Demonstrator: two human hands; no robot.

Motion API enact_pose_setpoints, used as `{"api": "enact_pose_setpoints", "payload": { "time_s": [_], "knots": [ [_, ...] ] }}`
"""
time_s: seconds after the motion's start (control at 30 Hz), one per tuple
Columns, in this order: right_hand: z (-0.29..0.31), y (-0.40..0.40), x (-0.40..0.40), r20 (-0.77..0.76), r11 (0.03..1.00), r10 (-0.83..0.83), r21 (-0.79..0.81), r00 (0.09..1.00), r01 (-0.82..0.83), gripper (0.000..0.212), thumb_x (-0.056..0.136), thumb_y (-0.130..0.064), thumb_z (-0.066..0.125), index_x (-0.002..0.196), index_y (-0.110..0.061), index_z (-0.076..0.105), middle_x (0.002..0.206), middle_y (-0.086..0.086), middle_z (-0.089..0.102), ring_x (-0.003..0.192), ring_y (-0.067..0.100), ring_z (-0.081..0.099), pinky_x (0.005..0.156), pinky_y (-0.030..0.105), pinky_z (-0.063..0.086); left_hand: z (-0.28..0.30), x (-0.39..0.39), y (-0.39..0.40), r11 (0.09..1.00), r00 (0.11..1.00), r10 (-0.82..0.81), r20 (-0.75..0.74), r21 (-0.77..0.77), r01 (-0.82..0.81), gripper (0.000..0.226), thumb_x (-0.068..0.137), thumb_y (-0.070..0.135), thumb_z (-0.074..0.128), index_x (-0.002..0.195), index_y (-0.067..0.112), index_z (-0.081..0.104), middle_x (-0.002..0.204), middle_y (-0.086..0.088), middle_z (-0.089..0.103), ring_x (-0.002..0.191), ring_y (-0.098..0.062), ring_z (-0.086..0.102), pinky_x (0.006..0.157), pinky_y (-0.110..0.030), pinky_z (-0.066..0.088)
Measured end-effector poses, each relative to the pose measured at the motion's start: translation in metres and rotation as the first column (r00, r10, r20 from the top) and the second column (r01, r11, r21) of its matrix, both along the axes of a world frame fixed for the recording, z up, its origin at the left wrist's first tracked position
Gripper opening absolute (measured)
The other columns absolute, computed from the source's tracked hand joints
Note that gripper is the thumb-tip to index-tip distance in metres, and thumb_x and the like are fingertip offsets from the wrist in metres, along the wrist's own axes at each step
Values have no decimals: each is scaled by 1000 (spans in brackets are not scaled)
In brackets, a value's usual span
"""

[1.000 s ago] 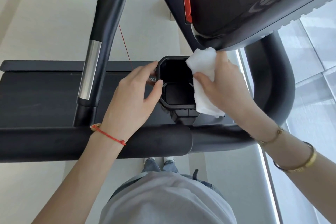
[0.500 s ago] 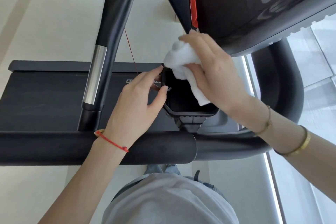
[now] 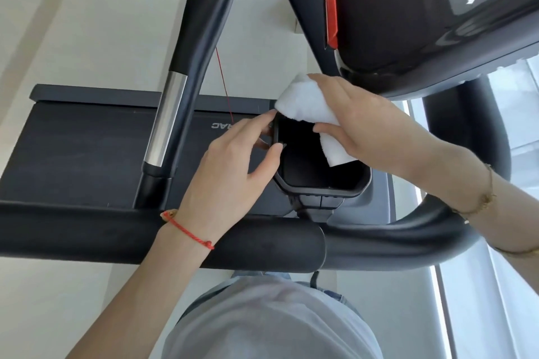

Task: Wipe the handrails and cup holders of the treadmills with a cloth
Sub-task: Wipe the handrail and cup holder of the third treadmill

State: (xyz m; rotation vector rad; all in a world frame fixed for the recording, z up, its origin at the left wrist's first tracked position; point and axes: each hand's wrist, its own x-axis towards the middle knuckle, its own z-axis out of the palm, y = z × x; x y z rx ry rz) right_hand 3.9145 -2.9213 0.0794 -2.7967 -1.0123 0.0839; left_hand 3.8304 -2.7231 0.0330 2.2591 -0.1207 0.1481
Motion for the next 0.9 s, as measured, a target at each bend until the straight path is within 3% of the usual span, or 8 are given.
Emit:
{"api": "enact_pose_setpoints", "payload": {
  "time_s": [0.1, 0.17, 0.23, 0.4, 0.6, 0.8, 0.9],
  "knots": [
    [-3, 20, 15, -44, 999, 34, -37, 998, -35, 56, 96, -29, 57, 142, -6, 33, 122, 11, 56, 98, 34, 59, 79, 41, 47, -1, 0, 0, 1000, 1000, 8, 16, 4, -8, 46, 94, 37, 52, 138, 24, 51, 113, 13, 60, 100, -3, 61, 91, -35, 55],
    [-4, 30, 22, -76, 997, 42, -54, 996, -46, 52, 96, -33, 56, 136, -6, 36, 105, 7, 58, 85, 36, 60, 65, 40, 44, -2, 0, 0, 1000, 1000, 5, 24, 8, -5, 44, 94, 36, 53, 137, 24, 51, 111, 14, 60, 99, -2, 61, 90, -34, 55],
    [-6, 27, 21, -55, 998, 40, -46, 998, -43, 49, 95, -33, 57, 132, -5, 39, 99, 7, 58, 80, 36, 60, 61, 40, 45, -1, 0, 1, 1000, 1000, 7, 21, 3, -7, 45, 94, 38, 52, 138, 26, 51, 111, 14, 60, 99, -1, 61, 91, -32, 55],
    [-13, -1, -1, 26, 998, -62, -21, 998, 62, 49, 95, -30, 56, 133, -4, 41, 118, 12, 57, 100, 32, 57, 77, 40, 49, 0, 0, 1, 1000, 1000, 7, 12, -27, -7, 50, 93, 42, 51, 140, 26, 51, 113, 16, 61, 100, 0, 62, 93, -31, 55],
    [-9, 1, -6, -23, 998, -58, -7, 998, 58, 64, 98, -47, 29, 145, -4, 30, 134, 13, 47, 119, 29, 49, 102, 37, 39, 1, 0, 0, 1000, 1000, 7, 11, -30, -7, 49, 92, 40, 52, 139, 25, 52, 113, 14, 61, 98, -1, 62, 93, -31, 54],
    [-10, 25, 7, -19, 1000, -24, -5, 1000, 24, 48, 102, -41, 34, 145, -18, 34, 127, 2, 55, 103, 28, 58, 80, 41, 47, 3, 0, 1, 1000, 1000, 0, 8, 13, 0, 40, 94, 31, 56, 133, 20, 56, 108, 10, 62, 97, -3, 62, 89, -34, 55],
    [-10, 4, -4, -11, 997, -72, 33, 997, 72, 49, 101, -34, 41, 148, -22, 32, 130, 0, 53, 111, 24, 55, 86, 36, 47, 5, 0, 1, 1000, 1000, -2, -3, 6, 2, 45, 94, 31, 56, 139, 22, 53, 114, 11, 62, 98, 0, 62, 92, -33, 55]
  ]
}}
